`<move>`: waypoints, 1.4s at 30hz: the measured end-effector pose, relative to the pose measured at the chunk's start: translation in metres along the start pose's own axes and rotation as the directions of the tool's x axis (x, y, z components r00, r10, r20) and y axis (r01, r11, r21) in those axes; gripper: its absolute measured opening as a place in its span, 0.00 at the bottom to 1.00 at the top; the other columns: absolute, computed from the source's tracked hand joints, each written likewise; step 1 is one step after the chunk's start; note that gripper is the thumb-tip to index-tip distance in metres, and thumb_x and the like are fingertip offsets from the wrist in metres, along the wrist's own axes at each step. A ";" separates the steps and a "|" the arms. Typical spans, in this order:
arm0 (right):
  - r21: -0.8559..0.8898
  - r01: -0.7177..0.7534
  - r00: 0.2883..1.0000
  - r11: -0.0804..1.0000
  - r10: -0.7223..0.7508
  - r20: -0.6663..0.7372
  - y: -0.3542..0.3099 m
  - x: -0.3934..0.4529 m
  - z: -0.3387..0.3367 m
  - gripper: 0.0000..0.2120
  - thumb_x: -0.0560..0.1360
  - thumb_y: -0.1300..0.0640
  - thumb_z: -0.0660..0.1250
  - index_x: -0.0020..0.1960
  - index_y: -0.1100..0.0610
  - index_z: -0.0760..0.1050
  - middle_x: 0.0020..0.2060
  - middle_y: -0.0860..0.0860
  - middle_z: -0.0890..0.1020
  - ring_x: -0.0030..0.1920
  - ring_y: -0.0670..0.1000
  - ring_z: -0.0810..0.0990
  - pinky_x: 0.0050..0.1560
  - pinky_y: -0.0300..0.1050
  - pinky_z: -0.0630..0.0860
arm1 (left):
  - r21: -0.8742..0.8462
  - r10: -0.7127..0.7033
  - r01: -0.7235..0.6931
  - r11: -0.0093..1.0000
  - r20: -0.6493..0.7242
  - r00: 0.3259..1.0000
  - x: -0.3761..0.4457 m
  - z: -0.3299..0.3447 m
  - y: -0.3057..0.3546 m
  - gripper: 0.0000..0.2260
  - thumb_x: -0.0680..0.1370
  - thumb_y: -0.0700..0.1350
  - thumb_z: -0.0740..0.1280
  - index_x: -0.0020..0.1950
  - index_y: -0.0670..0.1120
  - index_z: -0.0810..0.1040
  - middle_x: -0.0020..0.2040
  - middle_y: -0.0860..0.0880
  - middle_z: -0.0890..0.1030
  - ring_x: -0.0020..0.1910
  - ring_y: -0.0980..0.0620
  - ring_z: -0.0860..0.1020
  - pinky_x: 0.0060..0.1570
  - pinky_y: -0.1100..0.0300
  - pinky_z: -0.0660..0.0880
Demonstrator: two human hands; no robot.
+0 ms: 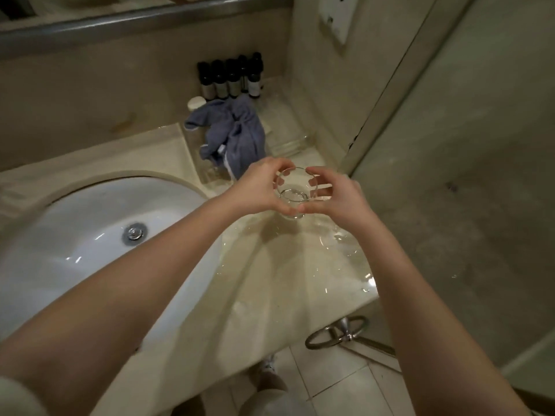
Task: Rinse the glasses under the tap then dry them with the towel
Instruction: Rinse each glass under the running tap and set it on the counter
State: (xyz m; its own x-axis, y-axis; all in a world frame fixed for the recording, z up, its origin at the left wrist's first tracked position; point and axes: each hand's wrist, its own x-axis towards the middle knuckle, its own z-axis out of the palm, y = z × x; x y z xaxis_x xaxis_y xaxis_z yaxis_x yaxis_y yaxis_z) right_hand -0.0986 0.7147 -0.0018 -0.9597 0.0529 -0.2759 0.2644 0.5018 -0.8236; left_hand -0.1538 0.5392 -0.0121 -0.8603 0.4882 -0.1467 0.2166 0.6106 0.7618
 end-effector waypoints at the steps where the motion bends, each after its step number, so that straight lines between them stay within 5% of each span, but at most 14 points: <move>1: -0.046 0.007 1.000 0.999 -0.007 -0.001 0.001 0.005 -0.005 0.37 0.60 0.57 0.82 0.67 0.51 0.73 0.54 0.52 0.80 0.50 0.51 0.80 0.54 0.44 0.78 | 0.028 0.010 -0.010 1.000 0.002 1.000 0.008 0.003 0.002 0.38 0.60 0.47 0.84 0.67 0.44 0.74 0.58 0.49 0.75 0.52 0.51 0.79 0.56 0.55 0.78; 9: -0.301 0.023 0.999 0.953 -0.013 0.034 0.006 0.047 -0.012 0.39 0.62 0.56 0.82 0.68 0.57 0.70 0.54 0.57 0.80 0.54 0.56 0.79 0.56 0.50 0.75 | 0.193 0.016 -0.026 0.981 0.055 0.998 0.055 0.012 0.001 0.38 0.60 0.47 0.84 0.65 0.41 0.73 0.60 0.45 0.76 0.51 0.47 0.79 0.52 0.53 0.77; 17: -0.530 0.057 0.994 0.846 0.002 0.109 -0.008 0.077 -0.016 0.38 0.65 0.54 0.80 0.68 0.63 0.67 0.58 0.60 0.78 0.59 0.59 0.77 0.53 0.48 0.74 | 0.341 -0.006 -0.032 0.940 0.109 0.994 0.086 0.005 0.000 0.37 0.62 0.46 0.82 0.67 0.39 0.71 0.61 0.42 0.75 0.56 0.45 0.76 0.53 0.58 0.73; 21: -0.632 0.081 0.991 0.770 0.008 0.137 -0.016 0.085 -0.020 0.34 0.67 0.53 0.78 0.66 0.65 0.67 0.56 0.60 0.78 0.57 0.59 0.77 0.45 0.43 0.66 | 0.410 -0.014 -0.045 0.911 0.138 0.990 0.096 0.001 0.005 0.38 0.62 0.46 0.81 0.68 0.39 0.70 0.61 0.42 0.75 0.59 0.44 0.75 0.55 0.55 0.73; 28: -0.761 0.110 0.983 0.639 0.043 0.179 -0.027 0.083 -0.020 0.36 0.69 0.50 0.77 0.68 0.66 0.64 0.62 0.61 0.74 0.62 0.59 0.74 0.55 0.46 0.69 | 0.517 -0.028 -0.084 0.852 0.205 0.978 0.093 -0.008 0.009 0.39 0.64 0.50 0.80 0.70 0.42 0.68 0.63 0.44 0.73 0.62 0.44 0.73 0.56 0.49 0.75; 33: -0.797 0.223 0.975 0.562 -0.112 0.193 -0.057 0.075 -0.006 0.37 0.70 0.50 0.75 0.72 0.60 0.62 0.66 0.58 0.71 0.65 0.60 0.70 0.60 0.52 0.69 | 0.531 -0.041 -0.066 0.845 0.188 0.981 0.066 -0.056 0.008 0.41 0.64 0.51 0.81 0.73 0.46 0.66 0.65 0.47 0.71 0.64 0.46 0.72 0.57 0.51 0.73; 37: -0.770 0.366 0.931 0.522 -0.223 0.290 -0.109 0.075 0.035 0.35 0.69 0.53 0.75 0.71 0.58 0.65 0.65 0.59 0.71 0.64 0.62 0.71 0.58 0.54 0.71 | 0.526 -0.050 -0.010 0.851 0.099 0.994 0.022 -0.107 -0.010 0.36 0.62 0.50 0.82 0.65 0.43 0.72 0.58 0.45 0.75 0.58 0.46 0.74 0.57 0.49 0.73; 42: -0.734 0.536 0.843 0.417 -0.298 0.447 -0.181 0.063 0.115 0.33 0.70 0.53 0.75 0.71 0.56 0.66 0.63 0.58 0.71 0.64 0.61 0.70 0.56 0.55 0.74 | 0.514 -0.197 0.190 0.837 -0.041 0.980 -0.067 -0.180 -0.060 0.35 0.64 0.48 0.81 0.67 0.43 0.72 0.61 0.45 0.76 0.59 0.45 0.75 0.57 0.53 0.72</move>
State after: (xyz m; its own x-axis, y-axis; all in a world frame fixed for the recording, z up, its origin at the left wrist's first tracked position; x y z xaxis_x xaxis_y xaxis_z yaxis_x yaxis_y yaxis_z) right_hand -0.1962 0.5280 0.0727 -0.8458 -0.4908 -0.2090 -0.4740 0.8712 -0.1276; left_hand -0.1926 0.3575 0.0654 -0.9042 0.3325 -0.2680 0.2552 0.9239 0.2852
